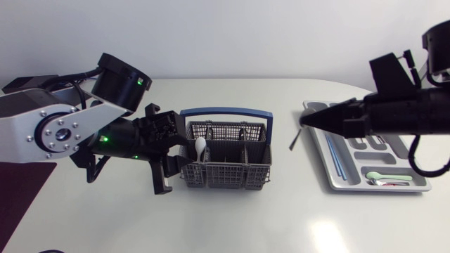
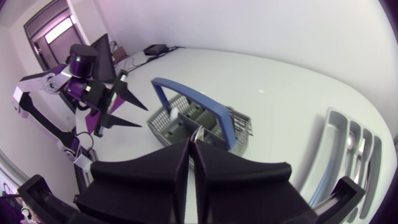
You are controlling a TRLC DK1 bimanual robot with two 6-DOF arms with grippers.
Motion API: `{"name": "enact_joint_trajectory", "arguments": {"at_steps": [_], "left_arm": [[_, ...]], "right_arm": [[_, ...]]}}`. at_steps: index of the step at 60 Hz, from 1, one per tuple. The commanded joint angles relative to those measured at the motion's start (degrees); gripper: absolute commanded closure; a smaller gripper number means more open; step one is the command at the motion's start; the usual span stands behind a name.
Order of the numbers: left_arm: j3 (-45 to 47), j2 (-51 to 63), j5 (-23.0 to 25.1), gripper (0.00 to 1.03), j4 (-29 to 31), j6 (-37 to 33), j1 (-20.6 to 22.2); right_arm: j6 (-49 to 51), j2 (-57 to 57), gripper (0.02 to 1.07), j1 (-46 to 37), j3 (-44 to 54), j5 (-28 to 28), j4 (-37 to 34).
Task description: Unload the cutlery basket into the drawer organizer.
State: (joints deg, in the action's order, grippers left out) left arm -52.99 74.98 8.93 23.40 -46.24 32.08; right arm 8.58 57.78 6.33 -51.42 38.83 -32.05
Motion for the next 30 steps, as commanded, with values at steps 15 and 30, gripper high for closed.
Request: {"name": "enact_joint_trajectory", "arguments": {"at_steps": [15,30], "left_arm": [[0.8,-0.9,-1.7,0.49,-0.5,1.3,1.3],[-0.2,-0.5,-3.9,0.49,-0.5,1.6,2.9]], "right_arm": [[21.2,-2.6,1.00,-22.2,8.0,-6.7,-3.0],[31.2,6.6,1.00,-37.0,9.7,-9.6,4.2]]}}
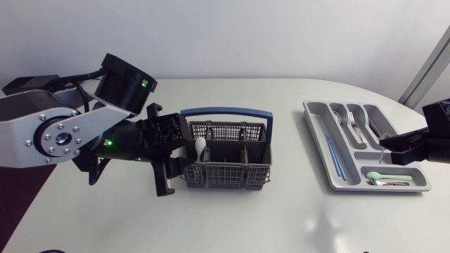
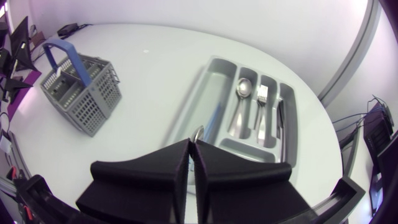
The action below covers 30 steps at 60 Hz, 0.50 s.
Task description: Unload the cutlery basket into the drawer organizer.
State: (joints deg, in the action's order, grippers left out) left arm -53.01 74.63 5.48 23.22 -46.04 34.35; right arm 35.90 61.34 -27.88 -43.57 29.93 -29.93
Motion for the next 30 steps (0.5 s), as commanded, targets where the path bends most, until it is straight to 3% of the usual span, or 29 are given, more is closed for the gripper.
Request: {"name": "enact_joint_trajectory", "arguments": {"at_steps": [1,15,30], "left_arm": [[-0.2,-0.1,-0.6,0.49,-0.3,1.4,0.8],[-1.0,0.7,-2.4,0.49,-0.1,2.4,2.7],[-1.0,0.3,-3.5,0.49,0.8,2.5,3.1]], "right_arm": [[4.4,3.5,1.00,-3.4,1.9,-0.9,2.7],[6.6,8.9,0.99,-7.2,3.8,-5.8,11.1],[9.6,15.4,0.99,-9.6,4.7,-7.9,15.3]]}}
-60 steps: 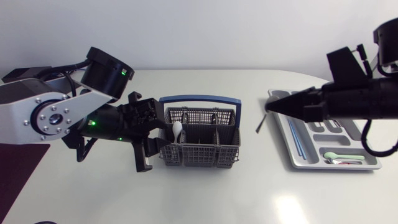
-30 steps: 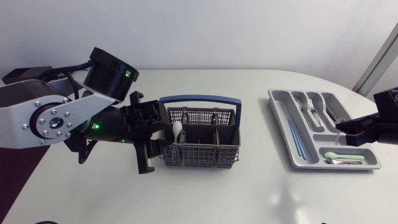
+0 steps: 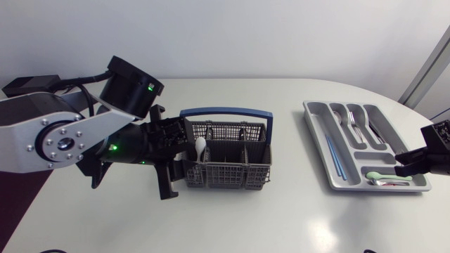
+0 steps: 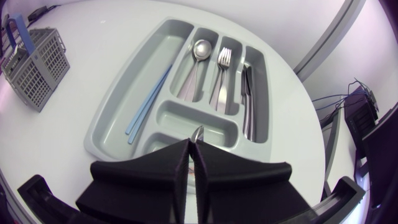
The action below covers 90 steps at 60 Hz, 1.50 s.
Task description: Unload the cutlery basket into the drawer organizer.
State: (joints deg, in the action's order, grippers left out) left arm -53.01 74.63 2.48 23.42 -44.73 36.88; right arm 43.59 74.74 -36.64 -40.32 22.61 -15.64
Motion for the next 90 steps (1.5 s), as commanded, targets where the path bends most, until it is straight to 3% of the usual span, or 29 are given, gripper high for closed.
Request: {"name": "enact_joint_trajectory", "arguments": {"at_steps": [1,23,29,41,61,70,90], "left_arm": [[-1.0,0.3,-0.5,0.49,0.7,1.2,0.6],[-0.6,-0.5,-0.7,0.49,0.8,1.4,0.6],[-0.2,-0.7,-0.7,0.49,0.8,1.4,0.4],[0.6,-1.6,-0.7,0.49,0.8,1.3,-0.5],[2.2,-2.9,-0.7,0.49,0.8,1.3,-1.3],[2.7,-3.2,-0.7,0.49,0.7,1.4,-1.3],[2.7,-3.4,-0.7,0.49,0.7,2.0,-1.4]], "right_arm": [[2.0,2.4,0.99,-1.0,1.7,-0.8,1.7],[4.8,8.5,0.96,-1.1,5.4,-7.4,11.2],[4.9,9.3,0.86,-0.4,6.7,-9.4,14.2],[5.2,8.5,0.57,1.0,7.4,-10.9,14.4],[4.7,5.1,0.37,1.8,7.3,-10.9,13.5],[4.5,3.1,0.34,1.9,7.2,-10.5,11.1],[0.3,-13.7,0.34,9.6,7.5,-3.2,-4.2]]}}
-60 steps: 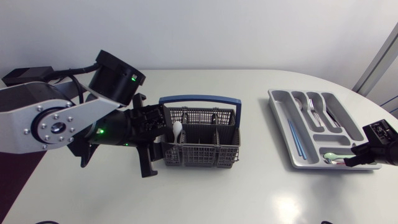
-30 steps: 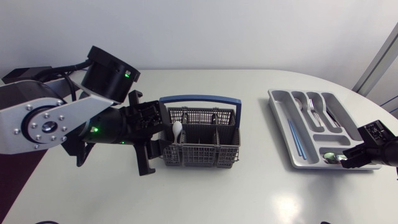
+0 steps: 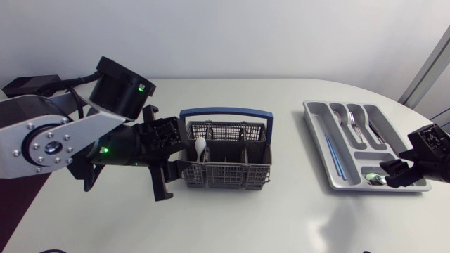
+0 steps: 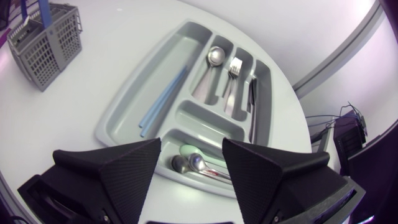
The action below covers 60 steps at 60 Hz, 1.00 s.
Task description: Unload the cutlery basket into the drawer organizer.
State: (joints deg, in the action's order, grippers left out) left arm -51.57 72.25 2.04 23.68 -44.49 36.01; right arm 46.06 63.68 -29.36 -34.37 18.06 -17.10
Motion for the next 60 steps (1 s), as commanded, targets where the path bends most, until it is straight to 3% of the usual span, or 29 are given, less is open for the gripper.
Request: {"name": "enact_joint_trajectory", "arguments": {"at_steps": [1,13,30,41,48,60], "left_arm": [[1.2,-1.0,-0.3,0.49,0.4,1.9,-0.5],[2.4,-1.8,-0.3,0.49,0.6,2.6,-1.2],[2.5,-1.9,1.6,0.49,0.5,5.0,-3.0],[3.0,-2.2,6.7,0.49,-1.1,6.6,-6.9],[3.2,-1.0,11.5,0.49,-2.8,7.4,-9.3],[6.0,2.5,13.1,0.49,-9.4,15.1,-6.7]], "right_arm": [[-2.8,-3.3,0.34,3.2,1.5,2.1,-3.8],[-14.2,-10.9,0.34,18.2,0.7,2.5,-8.4],[-28.0,-13.7,0.34,37.6,-1.9,-1.7,-8.2],[-33.5,-13.1,0.34,45.7,-4.5,-2.4,-6.4],[-35.3,-11.2,0.34,51.6,-5.2,-7.3,-4.2],[-37.6,-7.7,0.34,54.6,-4.4,-9.2,-0.3]]}}
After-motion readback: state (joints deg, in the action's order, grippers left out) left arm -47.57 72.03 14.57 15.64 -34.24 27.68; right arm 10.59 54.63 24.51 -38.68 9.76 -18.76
